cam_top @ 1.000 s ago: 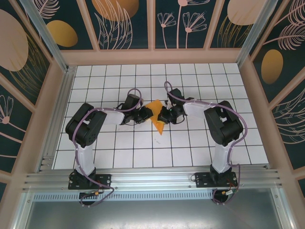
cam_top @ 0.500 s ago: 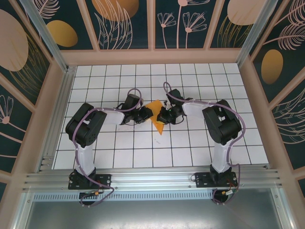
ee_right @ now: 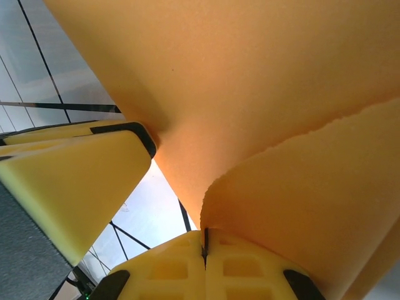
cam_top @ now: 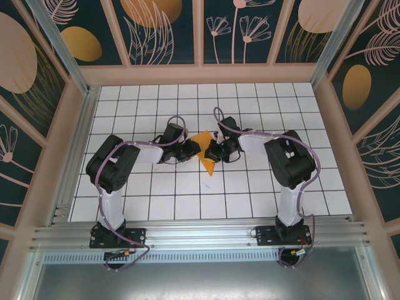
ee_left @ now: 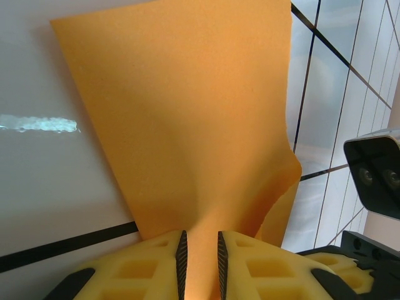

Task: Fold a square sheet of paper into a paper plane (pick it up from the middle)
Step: Third fold the triangle at the center of the table.

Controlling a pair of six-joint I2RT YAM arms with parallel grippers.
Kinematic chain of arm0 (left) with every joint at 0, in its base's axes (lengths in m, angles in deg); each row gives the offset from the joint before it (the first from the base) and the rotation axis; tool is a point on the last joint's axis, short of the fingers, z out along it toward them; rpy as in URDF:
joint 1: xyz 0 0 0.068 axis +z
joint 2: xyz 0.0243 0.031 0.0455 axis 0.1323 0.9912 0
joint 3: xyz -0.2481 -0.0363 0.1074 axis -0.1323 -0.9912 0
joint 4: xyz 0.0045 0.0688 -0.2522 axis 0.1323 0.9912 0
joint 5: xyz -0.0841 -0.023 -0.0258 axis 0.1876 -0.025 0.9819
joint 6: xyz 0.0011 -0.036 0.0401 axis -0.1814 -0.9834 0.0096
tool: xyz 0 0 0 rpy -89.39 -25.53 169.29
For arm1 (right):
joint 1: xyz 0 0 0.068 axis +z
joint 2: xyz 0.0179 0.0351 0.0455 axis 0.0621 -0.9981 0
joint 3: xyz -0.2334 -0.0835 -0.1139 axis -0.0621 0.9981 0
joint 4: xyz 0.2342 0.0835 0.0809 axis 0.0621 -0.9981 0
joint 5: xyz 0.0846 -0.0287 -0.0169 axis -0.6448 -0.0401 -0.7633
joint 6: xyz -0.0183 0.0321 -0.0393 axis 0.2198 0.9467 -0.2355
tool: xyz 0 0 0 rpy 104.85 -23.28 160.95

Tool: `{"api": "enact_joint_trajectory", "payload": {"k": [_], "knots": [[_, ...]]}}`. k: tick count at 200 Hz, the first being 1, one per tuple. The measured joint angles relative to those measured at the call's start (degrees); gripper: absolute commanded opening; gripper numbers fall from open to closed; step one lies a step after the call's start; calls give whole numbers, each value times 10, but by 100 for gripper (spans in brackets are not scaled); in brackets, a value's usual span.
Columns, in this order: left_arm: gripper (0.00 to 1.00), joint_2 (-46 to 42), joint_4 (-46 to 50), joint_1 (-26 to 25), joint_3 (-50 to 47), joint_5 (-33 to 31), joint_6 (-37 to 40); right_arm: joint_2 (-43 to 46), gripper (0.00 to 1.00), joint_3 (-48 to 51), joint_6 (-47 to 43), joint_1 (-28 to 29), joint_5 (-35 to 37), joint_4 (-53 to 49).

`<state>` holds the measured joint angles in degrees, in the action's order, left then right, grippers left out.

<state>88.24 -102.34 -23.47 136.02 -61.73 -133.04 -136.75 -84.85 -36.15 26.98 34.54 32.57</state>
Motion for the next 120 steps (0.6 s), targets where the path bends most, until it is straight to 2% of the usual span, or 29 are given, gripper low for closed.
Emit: {"api": "enact_joint_trajectory", "payload": {"k": [120], "knots": [[23, 0, 0, 0, 0, 1, 2, -4, 0, 0, 0, 0, 3, 0]]}}
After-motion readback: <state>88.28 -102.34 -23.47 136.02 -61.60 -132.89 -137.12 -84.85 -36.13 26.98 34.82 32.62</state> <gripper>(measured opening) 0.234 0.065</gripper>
